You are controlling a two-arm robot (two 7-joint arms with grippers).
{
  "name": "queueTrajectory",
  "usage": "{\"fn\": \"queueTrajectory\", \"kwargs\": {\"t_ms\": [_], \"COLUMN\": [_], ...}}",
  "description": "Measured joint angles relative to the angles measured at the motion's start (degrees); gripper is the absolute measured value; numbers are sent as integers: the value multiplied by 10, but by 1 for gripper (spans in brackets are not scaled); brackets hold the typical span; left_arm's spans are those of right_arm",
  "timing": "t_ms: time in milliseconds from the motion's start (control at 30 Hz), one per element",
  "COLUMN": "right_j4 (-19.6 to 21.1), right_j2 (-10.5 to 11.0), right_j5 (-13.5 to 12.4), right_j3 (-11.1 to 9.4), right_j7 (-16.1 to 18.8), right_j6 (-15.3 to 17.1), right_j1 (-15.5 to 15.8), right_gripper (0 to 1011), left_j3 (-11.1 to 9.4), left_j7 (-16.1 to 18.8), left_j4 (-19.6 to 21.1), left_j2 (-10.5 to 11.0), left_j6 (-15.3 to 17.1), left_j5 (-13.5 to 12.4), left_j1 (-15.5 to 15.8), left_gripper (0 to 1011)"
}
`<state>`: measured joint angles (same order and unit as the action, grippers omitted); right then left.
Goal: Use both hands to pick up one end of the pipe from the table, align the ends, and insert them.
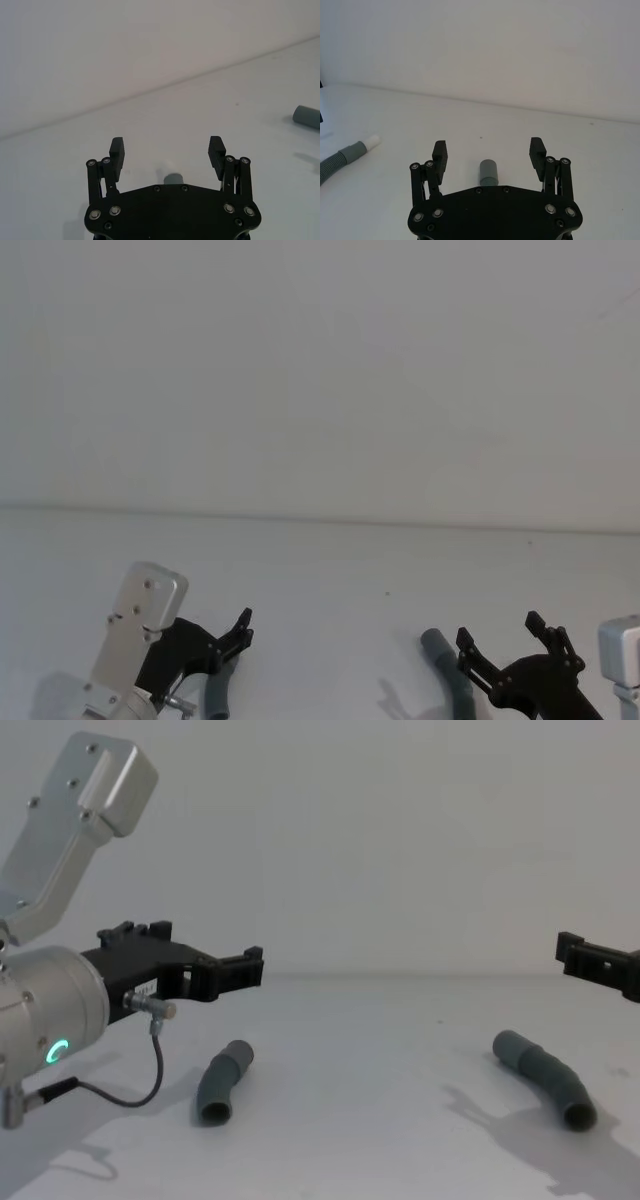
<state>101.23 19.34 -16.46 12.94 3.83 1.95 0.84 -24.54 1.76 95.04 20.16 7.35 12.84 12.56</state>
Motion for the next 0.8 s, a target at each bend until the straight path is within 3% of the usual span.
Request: {"fn": "queueTrajectory", "kwargs": {"t_ms": [367, 800], "right_j4": [0, 0], "right_j2": [0, 0], "right_j5": [0, 0], "right_j3": [0, 0], "right_j7": [0, 0], "right_j6": [0, 0], "right_j1": [0, 0], "right_gripper": [1000, 1000], "left_j3": [14, 31], "left_j7": [13, 6], "left_j4": [25, 47], "left_j2": [-11, -16], "left_j6": [105, 263], "left_j5": [22, 59], "left_j1": [-2, 16], "left_gripper": [1001, 1001]}}
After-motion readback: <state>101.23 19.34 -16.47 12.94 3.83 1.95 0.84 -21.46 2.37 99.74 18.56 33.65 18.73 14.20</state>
